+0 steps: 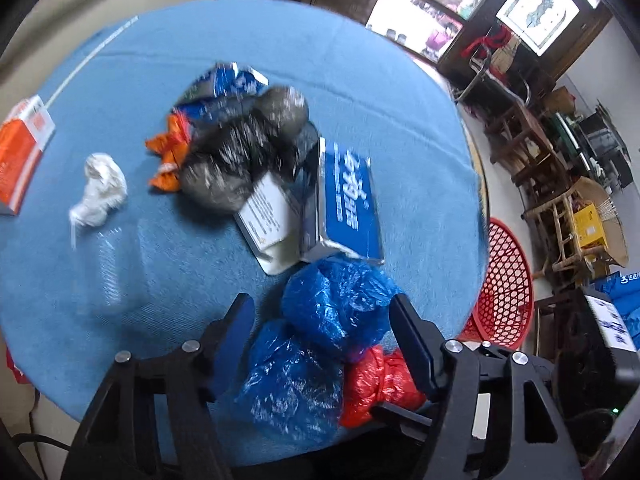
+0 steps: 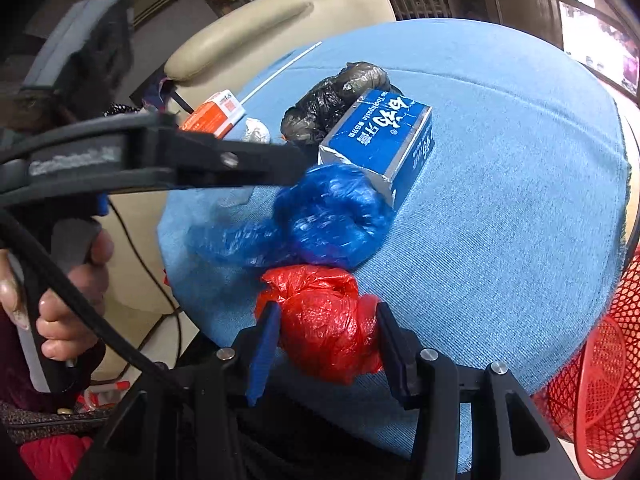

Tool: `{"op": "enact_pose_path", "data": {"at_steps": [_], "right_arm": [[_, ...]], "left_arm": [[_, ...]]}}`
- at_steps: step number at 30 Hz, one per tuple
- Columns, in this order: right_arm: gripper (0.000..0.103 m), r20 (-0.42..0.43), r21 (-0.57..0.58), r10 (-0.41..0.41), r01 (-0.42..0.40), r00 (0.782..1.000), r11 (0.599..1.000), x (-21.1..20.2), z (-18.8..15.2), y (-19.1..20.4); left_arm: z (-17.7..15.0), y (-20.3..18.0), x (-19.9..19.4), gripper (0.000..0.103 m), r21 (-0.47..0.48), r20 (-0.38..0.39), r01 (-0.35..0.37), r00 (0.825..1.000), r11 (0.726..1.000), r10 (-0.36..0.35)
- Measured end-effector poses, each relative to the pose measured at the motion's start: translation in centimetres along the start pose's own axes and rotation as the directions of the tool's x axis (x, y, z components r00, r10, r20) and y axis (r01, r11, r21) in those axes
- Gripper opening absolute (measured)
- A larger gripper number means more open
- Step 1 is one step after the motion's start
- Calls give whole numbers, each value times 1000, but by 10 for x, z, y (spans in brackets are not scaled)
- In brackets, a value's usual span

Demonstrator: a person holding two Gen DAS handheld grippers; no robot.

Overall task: Collect trash
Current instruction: 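Close the right gripper on the red bag while the left gripper closes on the blue bag, then carry both bags over the red basket and open both grippers to drop them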

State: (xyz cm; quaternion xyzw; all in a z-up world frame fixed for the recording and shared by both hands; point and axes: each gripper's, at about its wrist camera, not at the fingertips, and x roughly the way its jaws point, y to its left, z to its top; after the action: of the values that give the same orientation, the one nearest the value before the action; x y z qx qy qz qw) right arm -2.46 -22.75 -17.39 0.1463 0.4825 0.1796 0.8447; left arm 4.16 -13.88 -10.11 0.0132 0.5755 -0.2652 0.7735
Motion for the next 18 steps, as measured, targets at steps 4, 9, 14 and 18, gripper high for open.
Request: {"op": "enact_pose_path", "data": {"at_steps": [4, 9, 14, 18], "right_arm": [[50, 6, 0, 0, 0, 1000, 1000, -12, -7, -10], [50, 32, 41, -26, 25, 999, 999, -33, -15, -25], [50, 97, 111, -67, 57, 993, 992, -67, -27, -48], [50, 144, 188, -109, 81, 984, 979, -94, -35, -76]], "left_arm": [[2, 0, 14, 71, -29, -44, 26, 999, 999, -28], [3, -5, 24, 57, -31, -53, 53, 997, 998, -55], [-7, -13, 18, 50, -37, -14, 43, 999, 998, -43], [-12, -28, 9, 50, -2, -4, 52, 999, 999, -52]]}}
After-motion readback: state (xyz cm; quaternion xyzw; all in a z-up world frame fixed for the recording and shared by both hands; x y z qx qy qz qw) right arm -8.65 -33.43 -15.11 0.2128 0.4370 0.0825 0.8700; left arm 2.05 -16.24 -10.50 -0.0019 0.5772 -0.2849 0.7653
